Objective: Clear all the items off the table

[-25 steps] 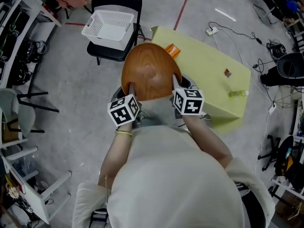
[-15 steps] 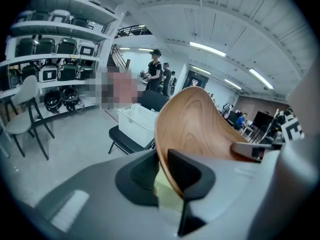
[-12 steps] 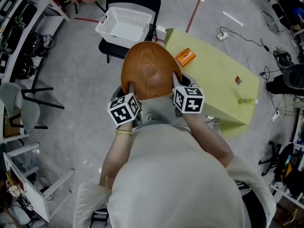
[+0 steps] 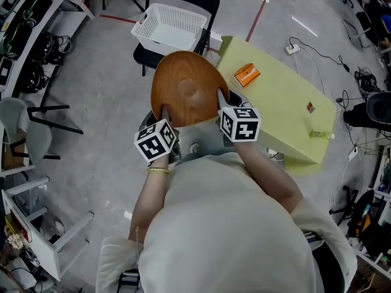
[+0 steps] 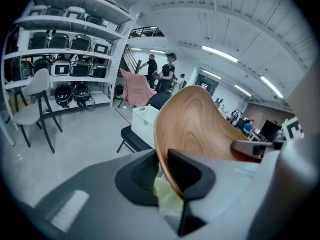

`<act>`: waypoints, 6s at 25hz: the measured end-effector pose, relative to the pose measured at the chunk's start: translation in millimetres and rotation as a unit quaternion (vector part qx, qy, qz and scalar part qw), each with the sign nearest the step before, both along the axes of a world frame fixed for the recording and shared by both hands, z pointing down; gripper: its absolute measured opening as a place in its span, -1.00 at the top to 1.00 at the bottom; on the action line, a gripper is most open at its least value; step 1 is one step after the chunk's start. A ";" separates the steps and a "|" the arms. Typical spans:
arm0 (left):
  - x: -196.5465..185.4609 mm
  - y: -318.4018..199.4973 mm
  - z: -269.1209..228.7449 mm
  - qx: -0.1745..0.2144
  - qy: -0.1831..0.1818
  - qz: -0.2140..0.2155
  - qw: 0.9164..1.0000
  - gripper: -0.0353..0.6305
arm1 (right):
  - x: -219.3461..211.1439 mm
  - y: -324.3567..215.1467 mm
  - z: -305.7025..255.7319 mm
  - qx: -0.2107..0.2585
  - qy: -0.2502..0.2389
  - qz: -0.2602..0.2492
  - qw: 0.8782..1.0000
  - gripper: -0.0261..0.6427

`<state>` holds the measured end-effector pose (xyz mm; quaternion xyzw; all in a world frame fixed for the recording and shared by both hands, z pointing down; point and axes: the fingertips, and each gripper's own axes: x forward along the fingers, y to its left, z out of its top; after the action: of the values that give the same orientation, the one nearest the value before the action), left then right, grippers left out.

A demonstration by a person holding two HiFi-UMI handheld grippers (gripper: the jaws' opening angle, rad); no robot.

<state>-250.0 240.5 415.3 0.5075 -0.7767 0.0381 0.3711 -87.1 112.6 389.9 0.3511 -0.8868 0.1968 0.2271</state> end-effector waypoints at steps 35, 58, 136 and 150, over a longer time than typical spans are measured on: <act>-169.1 -123.4 9.1 -0.016 0.018 -0.037 0.999 0.72 | -177.7 -134.5 14.5 -0.035 0.002 -0.030 0.999 0.83; -236.7 -216.1 20.4 -0.034 0.011 -0.016 0.999 0.71 | -241.1 -222.5 28.8 -0.041 0.002 -0.015 0.999 0.83; -313.4 -401.2 241.2 -0.347 0.014 0.323 0.880 0.63 | -271.4 -293.1 257.1 -0.307 0.176 0.194 0.915 0.72; -318.0 -404.5 278.8 -0.422 -0.004 0.349 0.837 0.59 | -272.2 -276.0 295.9 -0.407 0.182 0.253 0.858 0.74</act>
<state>-567.9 -164.0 694.1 0.5393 -0.4580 0.4913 0.5079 -359.2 -163.4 685.8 0.4695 -0.5506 0.5235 0.4498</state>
